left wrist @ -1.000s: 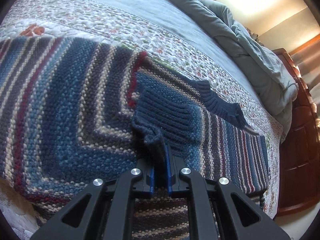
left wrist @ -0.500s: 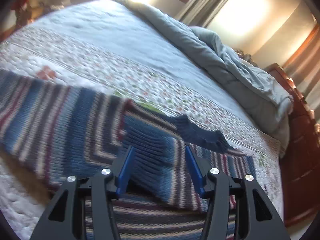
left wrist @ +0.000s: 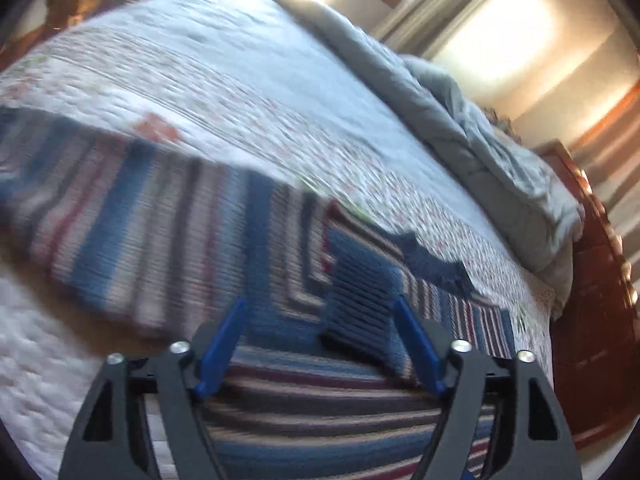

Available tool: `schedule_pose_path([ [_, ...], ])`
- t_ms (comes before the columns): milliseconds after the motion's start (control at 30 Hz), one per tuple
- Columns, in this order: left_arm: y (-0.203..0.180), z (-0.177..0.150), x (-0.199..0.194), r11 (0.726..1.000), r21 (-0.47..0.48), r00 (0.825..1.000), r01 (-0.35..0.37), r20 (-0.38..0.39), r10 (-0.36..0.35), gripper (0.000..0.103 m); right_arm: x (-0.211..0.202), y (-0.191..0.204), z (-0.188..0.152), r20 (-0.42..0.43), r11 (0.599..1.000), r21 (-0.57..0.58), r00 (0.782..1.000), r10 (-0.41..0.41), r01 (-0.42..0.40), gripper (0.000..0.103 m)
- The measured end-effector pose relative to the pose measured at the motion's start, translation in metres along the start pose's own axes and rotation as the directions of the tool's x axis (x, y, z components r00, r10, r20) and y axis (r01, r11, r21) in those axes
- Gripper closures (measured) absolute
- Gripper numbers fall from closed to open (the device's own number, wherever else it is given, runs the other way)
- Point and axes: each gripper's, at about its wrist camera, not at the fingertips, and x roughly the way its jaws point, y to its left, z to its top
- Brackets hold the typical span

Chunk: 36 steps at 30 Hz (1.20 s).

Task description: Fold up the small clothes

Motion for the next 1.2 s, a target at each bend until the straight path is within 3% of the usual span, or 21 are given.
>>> schedule_pose_path([
  [67, 0.045, 0.011, -0.03, 0.996, -0.094, 0.998, -0.008, 0.058, 0.013, 0.017, 0.0, 0.0, -0.001, -0.001, 1.0, 0.003, 1.0, 0.003, -0.003, 0.022],
  [167, 0.119, 0.027, -0.068, 0.963, -0.268, 0.987, -0.033, 0.144, 0.074, 0.017, 0.003, 0.002, -0.002, -0.006, 1.0, -0.003, 1.0, 0.001, -0.001, 0.022],
  [300, 0.218, 0.034, -0.102, 0.877, -0.479, 0.964, -0.038, 0.214, 0.159, 0.016, 0.008, 0.004, -0.004, -0.018, 1.0, -0.012, 1.0, -0.007, 0.006, 0.021],
  [433, 0.277, 0.05, -0.111, 0.83, -0.557, 0.957, -0.028, 0.224, 0.183, 0.015, 0.012, 0.007, -0.007, -0.019, 0.999, -0.033, 1.0, -0.022, 0.021, 0.021],
  [533, 0.3, 0.068, -0.108, 0.821, -0.571, 0.947, -0.022, 0.251, 0.2, 0.012, 0.017, 0.01, -0.01, -0.019, 0.998, -0.055, 0.999, -0.041, 0.04, 0.02],
  [600, 0.311, 0.078, -0.099, 0.821, -0.571, 0.95, -0.013, 0.248, 0.188, 0.011, 0.02, 0.012, -0.012, -0.015, 0.996, -0.073, 0.998, -0.055, 0.053, 0.018],
  [833, 0.328, 0.102, -0.077, 0.853, -0.522, 0.958, -0.009, 0.241, 0.157, 0.01, 0.025, 0.015, -0.013, -0.009, 0.993, -0.093, 0.997, -0.074, 0.073, 0.017],
  [900, 0.327, 0.105, -0.078, 0.862, -0.506, 0.959, -0.018, 0.236, 0.158, 0.019, 0.026, 0.016, -0.015, -0.007, 0.991, -0.106, 0.997, -0.083, 0.081, 0.016],
  [933, 0.325, 0.107, -0.077, 0.875, -0.482, 0.961, -0.051, 0.216, 0.175, 0.046, 0.027, 0.017, -0.015, -0.007, 0.99, -0.11, 0.996, -0.085, 0.084, 0.015],
  [967, 0.326, 0.108, -0.075, 0.881, -0.467, 0.963, -0.075, 0.194, 0.185, 0.061, 0.027, 0.018, -0.015, -0.007, 0.99, -0.113, 0.996, -0.087, 0.086, 0.015],
  [1033, 0.326, 0.107, -0.075, 0.889, -0.448, 0.966, -0.097, 0.172, 0.193, 0.069, 0.027, 0.017, -0.015, -0.007, 0.99, -0.113, 0.996, -0.085, 0.084, 0.015],
  [1200, 0.312, 0.109, -0.098, 0.902, -0.414, 0.948, -0.121, 0.222, 0.229, 0.086, 0.029, 0.016, -0.015, -0.012, 0.991, -0.111, 0.997, -0.081, 0.079, 0.014],
])
